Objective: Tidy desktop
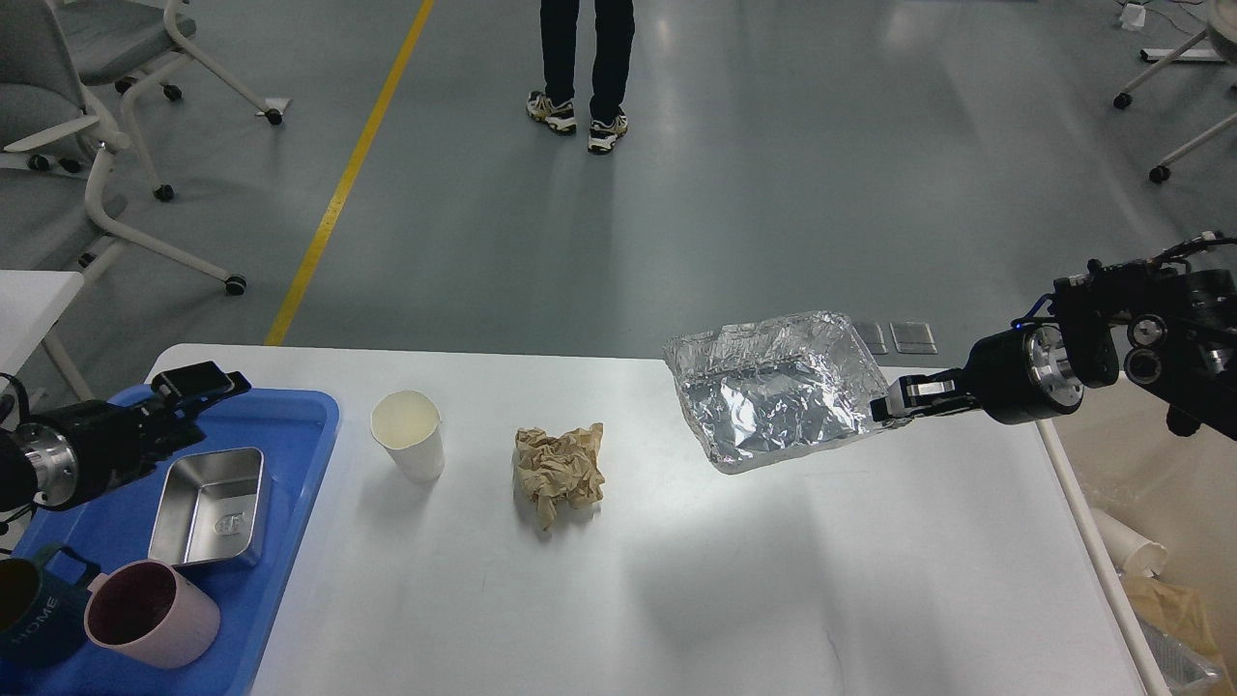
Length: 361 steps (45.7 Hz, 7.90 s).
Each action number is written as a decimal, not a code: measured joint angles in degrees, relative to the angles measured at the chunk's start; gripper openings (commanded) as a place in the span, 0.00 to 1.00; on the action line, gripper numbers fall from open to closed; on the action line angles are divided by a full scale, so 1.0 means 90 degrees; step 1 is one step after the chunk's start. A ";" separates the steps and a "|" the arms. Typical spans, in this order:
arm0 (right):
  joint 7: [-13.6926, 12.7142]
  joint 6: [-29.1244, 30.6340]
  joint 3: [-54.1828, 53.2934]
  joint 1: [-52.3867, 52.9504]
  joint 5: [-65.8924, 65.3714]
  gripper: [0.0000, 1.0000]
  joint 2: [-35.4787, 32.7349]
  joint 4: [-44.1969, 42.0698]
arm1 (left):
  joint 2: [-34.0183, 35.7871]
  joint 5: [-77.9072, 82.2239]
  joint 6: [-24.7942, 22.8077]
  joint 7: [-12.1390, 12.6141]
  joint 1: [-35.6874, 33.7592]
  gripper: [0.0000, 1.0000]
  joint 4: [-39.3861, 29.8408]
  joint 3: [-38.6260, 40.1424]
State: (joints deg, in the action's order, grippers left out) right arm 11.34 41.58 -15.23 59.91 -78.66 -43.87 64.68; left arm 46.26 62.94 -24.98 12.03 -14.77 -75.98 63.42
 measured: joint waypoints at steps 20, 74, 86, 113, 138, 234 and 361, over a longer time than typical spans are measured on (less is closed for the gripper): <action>0.0000 -0.0001 -0.0007 0.0007 0.0010 0.00 -0.0021 0.0019 | -0.1194 0.0298 0.0151 -0.0044 -0.0749 0.70 0.1040 -0.0630; 0.0000 -0.0037 -0.0008 0.0004 0.0037 0.00 -0.0064 0.0031 | -0.2218 0.0600 0.0266 -0.0136 -0.1070 0.33 0.2065 -0.1383; 0.0000 -0.0028 -0.0013 0.0004 0.0080 0.00 -0.0057 0.0041 | -0.2250 0.0614 0.0264 -0.0193 -0.1074 0.18 0.2207 -0.1383; -0.0135 0.0004 0.0002 0.0120 0.0118 0.00 0.0267 0.0043 | -0.2180 0.0485 0.0236 -0.0526 -0.1502 0.00 0.2273 -0.1656; -0.0268 -0.0160 0.0677 0.0617 0.0074 0.00 0.1760 -0.0574 | -0.1272 -0.0521 0.0097 -0.0540 -0.2436 0.00 0.1785 -0.1665; -0.0503 -0.0206 0.1286 0.0854 0.0581 0.00 0.1699 -0.1068 | -0.2073 -0.1995 -0.0625 -0.0434 -0.5607 0.07 0.0447 -0.5323; -0.0459 -0.0188 0.1232 0.1039 0.0854 0.00 0.1354 -0.0522 | -0.3079 -0.2409 0.0666 -0.0401 -0.5595 0.48 0.2226 -0.4640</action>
State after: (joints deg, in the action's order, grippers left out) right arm 7.21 39.88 -4.14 69.26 -70.98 -31.68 59.99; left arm 18.55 41.26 -18.99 8.42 -65.12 -55.94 21.66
